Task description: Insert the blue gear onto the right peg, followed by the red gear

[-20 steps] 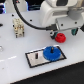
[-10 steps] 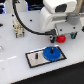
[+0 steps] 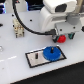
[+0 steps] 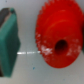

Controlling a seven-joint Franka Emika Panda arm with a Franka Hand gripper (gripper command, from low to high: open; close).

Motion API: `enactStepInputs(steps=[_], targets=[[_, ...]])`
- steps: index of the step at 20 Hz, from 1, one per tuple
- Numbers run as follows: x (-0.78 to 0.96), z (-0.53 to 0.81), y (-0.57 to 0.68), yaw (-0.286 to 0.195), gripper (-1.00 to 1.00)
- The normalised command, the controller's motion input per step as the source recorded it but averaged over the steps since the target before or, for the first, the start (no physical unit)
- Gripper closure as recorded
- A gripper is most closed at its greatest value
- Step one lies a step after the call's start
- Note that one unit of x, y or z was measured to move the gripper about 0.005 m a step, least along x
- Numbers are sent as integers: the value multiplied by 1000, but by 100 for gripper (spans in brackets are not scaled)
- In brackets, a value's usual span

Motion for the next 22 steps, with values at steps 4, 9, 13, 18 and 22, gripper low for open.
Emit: enactStepInputs(steps=[4, 9, 13, 18, 22], targets=[[-10, 133, 22, 0, 100], [151, 544, -14, 0, 100], [350, 631, -2, 0, 100], [521, 602, -106, 0, 100], [560, 509, -260, 0, 100]])
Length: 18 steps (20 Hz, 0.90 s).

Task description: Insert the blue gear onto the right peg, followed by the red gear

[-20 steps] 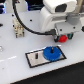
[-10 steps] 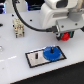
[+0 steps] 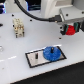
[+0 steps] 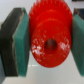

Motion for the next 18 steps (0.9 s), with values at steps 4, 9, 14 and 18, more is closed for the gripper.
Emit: enactStepInputs(steps=[4, 9, 14, 18], targets=[[559, 428, -390, 0, 100], [532, 273, -436, 0, 100], [537, 171, -414, 0, 100], [587, 61, -311, 0, 100]])
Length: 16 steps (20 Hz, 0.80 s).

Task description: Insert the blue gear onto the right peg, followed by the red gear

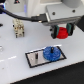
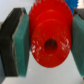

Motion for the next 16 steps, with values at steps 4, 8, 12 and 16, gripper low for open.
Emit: enactStepInputs(steps=[4, 8, 12, 16], targets=[[549, 1, -196, 0, 100], [410, -44, -174, 0, 100], [329, -49, -122, 0, 100], [198, -72, -58, 0, 100]])
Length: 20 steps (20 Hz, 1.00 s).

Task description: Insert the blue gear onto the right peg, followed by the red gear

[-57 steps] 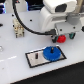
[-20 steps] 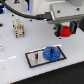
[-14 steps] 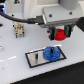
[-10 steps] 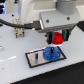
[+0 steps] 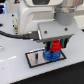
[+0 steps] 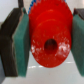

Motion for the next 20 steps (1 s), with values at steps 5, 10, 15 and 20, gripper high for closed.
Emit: enactStepInputs(steps=[5, 10, 15, 20], targets=[[86, -56, -9, 0, 100], [38, 57, 27, 0, 100], [-7, 150, 25, 0, 100], [-1, 310, 10, 0, 100]])
